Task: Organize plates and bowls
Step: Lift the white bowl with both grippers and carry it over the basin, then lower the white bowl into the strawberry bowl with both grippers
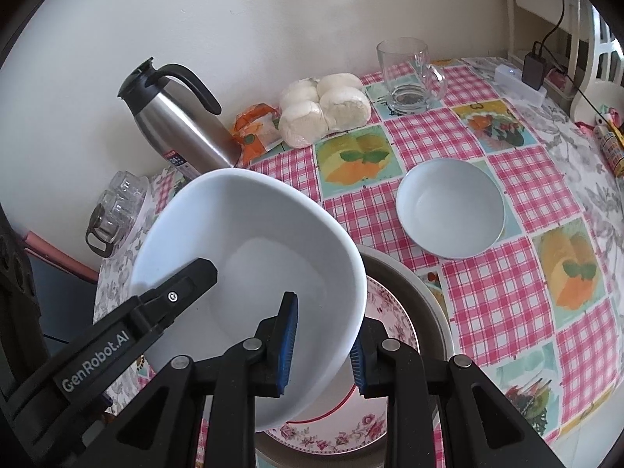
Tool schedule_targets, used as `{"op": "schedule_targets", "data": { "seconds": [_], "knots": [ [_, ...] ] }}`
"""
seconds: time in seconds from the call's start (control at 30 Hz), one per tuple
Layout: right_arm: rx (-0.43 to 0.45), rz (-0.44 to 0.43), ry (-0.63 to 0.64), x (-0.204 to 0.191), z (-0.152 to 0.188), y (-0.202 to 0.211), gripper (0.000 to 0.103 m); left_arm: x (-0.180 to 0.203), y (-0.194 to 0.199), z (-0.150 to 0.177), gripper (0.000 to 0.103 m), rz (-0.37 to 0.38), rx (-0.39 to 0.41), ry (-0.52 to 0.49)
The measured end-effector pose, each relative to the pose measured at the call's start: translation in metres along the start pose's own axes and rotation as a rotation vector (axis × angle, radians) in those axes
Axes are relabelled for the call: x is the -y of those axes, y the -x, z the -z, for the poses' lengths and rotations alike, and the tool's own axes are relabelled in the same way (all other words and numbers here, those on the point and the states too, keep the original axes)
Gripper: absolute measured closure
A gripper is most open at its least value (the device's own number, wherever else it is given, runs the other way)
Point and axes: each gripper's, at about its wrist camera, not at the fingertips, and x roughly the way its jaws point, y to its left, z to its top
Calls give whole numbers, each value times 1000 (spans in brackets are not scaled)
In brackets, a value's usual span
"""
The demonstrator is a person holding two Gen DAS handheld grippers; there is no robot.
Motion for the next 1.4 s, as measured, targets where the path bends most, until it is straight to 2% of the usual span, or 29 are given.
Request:
{"op": "schedule_targets", "data": {
  "seconds": [0.47, 0.83, 1.1, 1.4],
  "knots": [
    [-72, 31, 17, -3, 14, -10, 75, -10, -5, 19, 84, -32, -40, 23],
    [-84, 45, 33, -5, 22, -13, 74, -19, -18, 33, 84, -74, -89, 32],
    [-91, 49, 41, -6, 23, -17, 74, -23, -21, 32, 84, -83, -93, 38],
    [-76, 55, 38, -4, 21, -14, 74, -20, -15, 31, 70, -79, -73, 28]
  ]
}}
